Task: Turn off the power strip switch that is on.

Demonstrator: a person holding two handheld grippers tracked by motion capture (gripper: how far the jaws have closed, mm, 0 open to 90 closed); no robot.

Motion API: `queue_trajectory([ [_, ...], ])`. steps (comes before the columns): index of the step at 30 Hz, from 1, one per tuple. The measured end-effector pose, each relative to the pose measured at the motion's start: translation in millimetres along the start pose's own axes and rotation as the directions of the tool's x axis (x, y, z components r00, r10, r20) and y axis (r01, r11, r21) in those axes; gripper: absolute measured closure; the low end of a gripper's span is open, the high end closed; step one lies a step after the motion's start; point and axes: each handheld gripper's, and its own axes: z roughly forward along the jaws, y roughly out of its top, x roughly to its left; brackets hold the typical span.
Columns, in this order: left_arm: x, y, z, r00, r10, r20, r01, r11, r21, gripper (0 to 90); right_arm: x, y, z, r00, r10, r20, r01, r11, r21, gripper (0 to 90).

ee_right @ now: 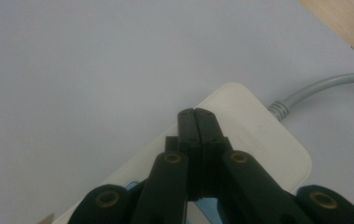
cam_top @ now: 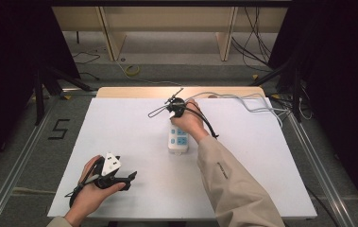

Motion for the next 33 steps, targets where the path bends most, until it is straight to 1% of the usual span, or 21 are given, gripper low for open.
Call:
queue_trajectory([
  [5, 0.3, -0.2, 0.0, 1.0000, 0.000, 0.000, 0.000, 1.0000, 0.001, 18.0, -1.1, 0.6, 0.0, 0.9999, 0.015, -0.007, -0.015, 1.000, 0.010, 90.0],
  [7, 0.6, -0.2, 0.1, 1.0000, -0.001, 0.000, 0.001, 1.0000, 0.003, 18.0, -0.7, 1.4, 0.4, 1.0000, 0.007, -0.003, -0.007, 1.000, 0.010, 90.0],
  [9, 0.7, -0.2, 0.1, 1.0000, -0.001, 0.000, 0.001, 1.0000, 0.003, 18.0, 0.2, 3.1, 0.1, 1.0000, 0.003, 0.002, -0.003, 1.000, 0.029, 90.0],
  [13, 0.7, -0.4, 0.0, 1.0000, -0.003, -0.002, 0.003, 1.0000, 0.001, 18.0, 0.3, 5.4, 0.1, 1.0000, 0.010, 0.002, -0.010, 0.999, 0.047, 90.0],
  [17, 0.8, -0.5, -0.1, 1.0000, -0.002, -0.002, 0.002, 1.0000, 0.003, 18.0, -0.4, 4.7, 0.4, 0.9998, 0.022, -0.001, -0.022, 0.999, 0.042, 90.0],
  [21, 0.7, -0.2, 0.1, 1.0000, 0.000, 0.000, 0.000, 1.0000, 0.003, 18.1, 0.9, 5.1, 0.6, 0.9998, 0.019, 0.006, -0.019, 0.999, 0.045, 90.0],
  [23, 0.9, -0.2, 0.2, 1.0000, 0.000, 0.000, 0.000, 1.0000, 0.006, 18.0, 1.5, 5.9, 0.4, 0.9998, 0.014, 0.011, -0.015, 0.998, 0.055, 90.0],
  [27, 1.3, -0.5, 0.1, 1.0000, -0.004, -0.001, 0.004, 1.0000, 0.006, 18.1, 0.7, 5.1, 1.0, 0.9997, 0.024, 0.006, -0.024, 0.999, 0.047, 90.0],
  [29, 1.4, -0.6, 0.0, 1.0000, -0.004, -0.001, 0.004, 1.0000, 0.006, 18.1, 1.1, 5.2, 0.9, 0.9997, 0.023, 0.011, -0.023, 0.998, 0.050, 90.0],
  [31, 1.4, -0.5, 0.1, 1.0000, -0.005, -0.001, 0.005, 1.0000, 0.006, 18.1, 1.8, 5.3, 0.2, 0.9997, 0.024, 0.010, -0.024, 0.997, 0.067, 90.0],
  [33, 1.3, -0.4, 0.2, 1.0000, -0.004, -0.001, 0.004, 1.0000, 0.006, 18.1, 1.6, 5.0, 0.5, 0.9996, 0.025, 0.012, -0.026, 0.998, 0.062, 90.0],
])
